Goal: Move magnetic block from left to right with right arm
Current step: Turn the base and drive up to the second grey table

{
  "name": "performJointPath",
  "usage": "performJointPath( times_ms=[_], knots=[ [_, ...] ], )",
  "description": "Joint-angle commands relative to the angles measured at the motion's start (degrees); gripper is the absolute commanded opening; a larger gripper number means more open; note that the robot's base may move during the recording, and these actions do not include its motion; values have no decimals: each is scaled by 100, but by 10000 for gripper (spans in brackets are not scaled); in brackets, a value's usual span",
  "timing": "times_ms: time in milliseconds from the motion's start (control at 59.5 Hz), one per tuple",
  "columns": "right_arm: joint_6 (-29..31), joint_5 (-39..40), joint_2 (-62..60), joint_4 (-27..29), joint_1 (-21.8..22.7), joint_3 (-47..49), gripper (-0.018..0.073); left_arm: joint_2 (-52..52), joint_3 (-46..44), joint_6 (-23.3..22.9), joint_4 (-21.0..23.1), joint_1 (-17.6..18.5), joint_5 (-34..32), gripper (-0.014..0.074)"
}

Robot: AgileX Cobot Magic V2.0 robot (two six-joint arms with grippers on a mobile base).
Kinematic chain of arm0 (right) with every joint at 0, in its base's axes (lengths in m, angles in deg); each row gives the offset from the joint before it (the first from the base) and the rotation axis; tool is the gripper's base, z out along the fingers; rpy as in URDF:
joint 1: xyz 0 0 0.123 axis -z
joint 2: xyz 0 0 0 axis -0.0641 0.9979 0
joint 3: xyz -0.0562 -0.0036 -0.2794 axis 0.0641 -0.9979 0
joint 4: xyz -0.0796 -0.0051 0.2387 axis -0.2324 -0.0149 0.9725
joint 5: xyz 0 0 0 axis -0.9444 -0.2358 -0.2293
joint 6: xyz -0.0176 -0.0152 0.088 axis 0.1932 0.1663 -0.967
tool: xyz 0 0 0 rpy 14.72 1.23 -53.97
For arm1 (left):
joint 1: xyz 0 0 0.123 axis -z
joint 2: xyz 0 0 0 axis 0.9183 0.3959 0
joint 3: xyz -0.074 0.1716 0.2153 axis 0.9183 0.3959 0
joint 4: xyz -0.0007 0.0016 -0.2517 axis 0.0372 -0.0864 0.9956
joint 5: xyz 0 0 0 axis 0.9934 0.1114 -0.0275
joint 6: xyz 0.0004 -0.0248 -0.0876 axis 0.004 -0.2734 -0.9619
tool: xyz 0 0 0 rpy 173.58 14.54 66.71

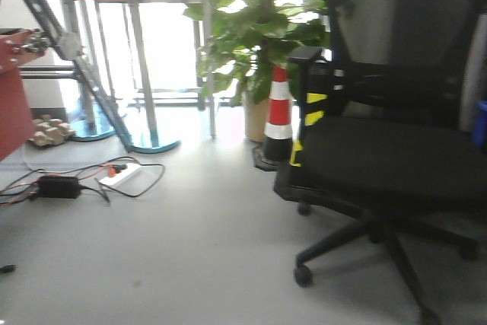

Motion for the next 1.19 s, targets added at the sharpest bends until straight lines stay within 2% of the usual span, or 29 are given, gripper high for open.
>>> performJointPath(
  times_ms=[0, 1176],
  knots=[
    [33, 507, 103, -125, 37, 139, 215, -59, 43, -25, 0, -1, -509, -116],
    [33, 507, 103, -125, 37, 139, 215, -59, 43, -25, 0, -1, -509, -116]
  ],
)
